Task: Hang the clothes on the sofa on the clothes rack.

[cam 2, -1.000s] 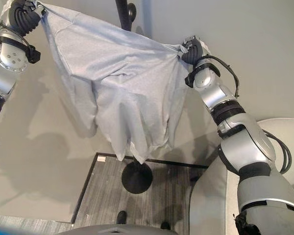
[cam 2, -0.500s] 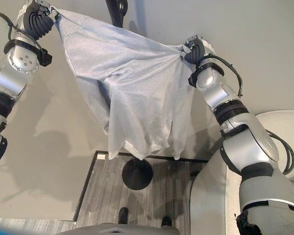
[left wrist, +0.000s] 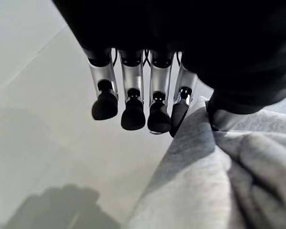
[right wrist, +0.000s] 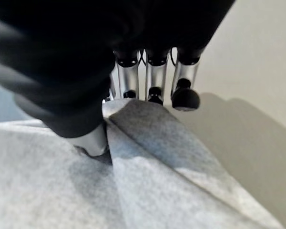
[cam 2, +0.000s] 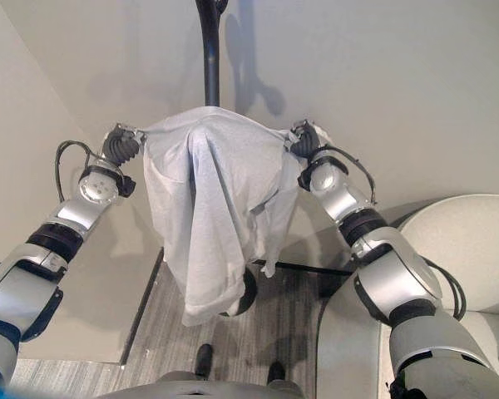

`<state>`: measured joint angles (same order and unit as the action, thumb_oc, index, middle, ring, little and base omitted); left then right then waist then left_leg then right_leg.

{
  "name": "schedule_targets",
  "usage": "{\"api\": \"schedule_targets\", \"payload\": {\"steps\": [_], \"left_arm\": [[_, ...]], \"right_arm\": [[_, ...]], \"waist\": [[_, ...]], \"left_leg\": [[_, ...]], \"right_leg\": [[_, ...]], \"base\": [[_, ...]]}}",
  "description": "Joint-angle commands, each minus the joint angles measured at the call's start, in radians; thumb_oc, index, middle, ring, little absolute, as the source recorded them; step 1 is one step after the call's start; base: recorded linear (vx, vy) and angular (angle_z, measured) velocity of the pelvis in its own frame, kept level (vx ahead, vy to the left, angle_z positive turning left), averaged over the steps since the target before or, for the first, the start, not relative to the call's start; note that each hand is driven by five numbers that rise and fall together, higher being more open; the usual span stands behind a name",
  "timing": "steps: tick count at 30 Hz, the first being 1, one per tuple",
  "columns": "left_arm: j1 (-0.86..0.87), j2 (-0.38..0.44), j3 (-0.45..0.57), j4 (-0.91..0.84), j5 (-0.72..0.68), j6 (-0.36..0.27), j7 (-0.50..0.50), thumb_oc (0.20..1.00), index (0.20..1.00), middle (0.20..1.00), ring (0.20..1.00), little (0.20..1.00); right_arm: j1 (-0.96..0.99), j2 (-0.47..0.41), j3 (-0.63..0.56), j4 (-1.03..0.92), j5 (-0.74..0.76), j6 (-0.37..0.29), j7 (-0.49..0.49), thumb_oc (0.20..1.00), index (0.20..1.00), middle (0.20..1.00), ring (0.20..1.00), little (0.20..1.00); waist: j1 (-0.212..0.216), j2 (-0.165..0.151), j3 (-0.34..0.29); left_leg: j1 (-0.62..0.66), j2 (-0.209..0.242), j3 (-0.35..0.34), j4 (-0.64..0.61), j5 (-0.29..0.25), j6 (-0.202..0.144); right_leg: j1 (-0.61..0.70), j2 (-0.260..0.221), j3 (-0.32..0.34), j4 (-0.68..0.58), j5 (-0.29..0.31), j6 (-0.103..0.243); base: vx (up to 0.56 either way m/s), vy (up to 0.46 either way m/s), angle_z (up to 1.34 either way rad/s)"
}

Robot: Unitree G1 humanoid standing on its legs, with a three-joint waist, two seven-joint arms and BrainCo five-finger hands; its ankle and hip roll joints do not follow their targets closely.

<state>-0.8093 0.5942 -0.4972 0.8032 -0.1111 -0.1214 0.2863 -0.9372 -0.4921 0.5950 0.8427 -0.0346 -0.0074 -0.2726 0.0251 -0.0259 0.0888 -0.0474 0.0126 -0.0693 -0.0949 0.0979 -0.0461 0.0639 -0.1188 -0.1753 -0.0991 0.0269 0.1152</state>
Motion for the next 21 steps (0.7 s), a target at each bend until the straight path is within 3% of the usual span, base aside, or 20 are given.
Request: {"api": "schedule_targets", "payload": {"steps": [1, 2, 3, 4, 12, 21], "left_arm": [[-0.088, 0.021, 0.015, 0.129, 0.015, -0.003, -0.011, 0.2, 0.2, 0.2, 0.2, 0.2], [-0.087, 0.017, 0.01, 0.135, 0.015, -0.001, -0.017, 0.2, 0.2, 0.2, 0.2, 0.2], [-0.08, 0.01, 0.006, 0.137, 0.012, 0.0, -0.028, 0.347, 0.347, 0.347, 0.347, 0.347], [-0.089, 0.005, -0.007, 0.143, 0.013, -0.002, -0.04, 1.0, 1.0, 1.0, 1.0, 1.0], [-0.062, 0.011, 0.015, 0.1, 0.008, -0.004, -0.055, 1.0, 1.0, 1.0, 1.0, 1.0], [0.043, 0.046, 0.1, 0.003, 0.004, -0.011, -0.067, 1.0, 1.0, 1.0, 1.0, 1.0]], "right_arm": [[-0.04, -0.033, -0.024, 0.098, -0.01, -0.017, -0.014, 0.2, 0.2, 0.2, 0.2, 0.2], [-0.038, -0.029, -0.027, 0.101, -0.005, -0.018, -0.013, 0.2, 0.2, 0.2, 0.2, 0.2], [-0.034, -0.022, -0.029, 0.102, 0.001, -0.021, -0.012, 0.52, 0.52, 0.52, 0.52, 0.52], [-0.032, -0.021, -0.028, 0.105, 0.005, -0.023, -0.01, 1.0, 1.0, 1.0, 1.0, 1.0], [0.02, 0.003, -0.073, 0.05, 0.054, -0.042, -0.006, 1.0, 1.0, 1.0, 1.0, 1.0], [0.168, -0.034, -0.147, -0.069, 0.039, -0.054, 0.011, 1.0, 1.0, 1.0, 1.0, 1.0]], "waist": [[0.044, -0.029, -0.015], [0.044, -0.029, -0.014], [0.044, -0.029, -0.012], [0.044, -0.028, -0.01], [0.043, -0.026, -0.013], [0.039, -0.027, -0.036]], "left_leg": [[0.064, 0.06, 0.06, 0.008, -0.117, -0.033], [0.064, 0.06, 0.06, 0.008, -0.117, -0.033], [0.064, 0.061, 0.06, 0.008, -0.117, -0.033], [0.064, 0.062, 0.061, 0.008, -0.115, -0.033], [0.074, 0.061, 0.065, 0.008, -0.122, -0.032], [0.1, 0.065, 0.074, 0.008, -0.135, -0.034]], "right_leg": [[-0.02, -0.14, -0.018, 0.039, 0.022, 0.113], [-0.021, -0.14, -0.018, 0.039, 0.023, 0.114], [-0.022, -0.14, -0.018, 0.039, 0.024, 0.114], [-0.023, -0.14, -0.018, 0.04, 0.024, 0.114], [-0.016, -0.143, -0.017, 0.037, 0.024, 0.114], [0.015, -0.145, -0.024, 0.028, 0.017, 0.112]], "base": [[0.0, 0.0, 0.0], [0.0, 0.0, 0.0], [0.0, 0.0, 0.0], [0.0, 0.0, 0.0], [0.0, 0.0, 0.0], [0.01, -0.001, 0.0]]}}
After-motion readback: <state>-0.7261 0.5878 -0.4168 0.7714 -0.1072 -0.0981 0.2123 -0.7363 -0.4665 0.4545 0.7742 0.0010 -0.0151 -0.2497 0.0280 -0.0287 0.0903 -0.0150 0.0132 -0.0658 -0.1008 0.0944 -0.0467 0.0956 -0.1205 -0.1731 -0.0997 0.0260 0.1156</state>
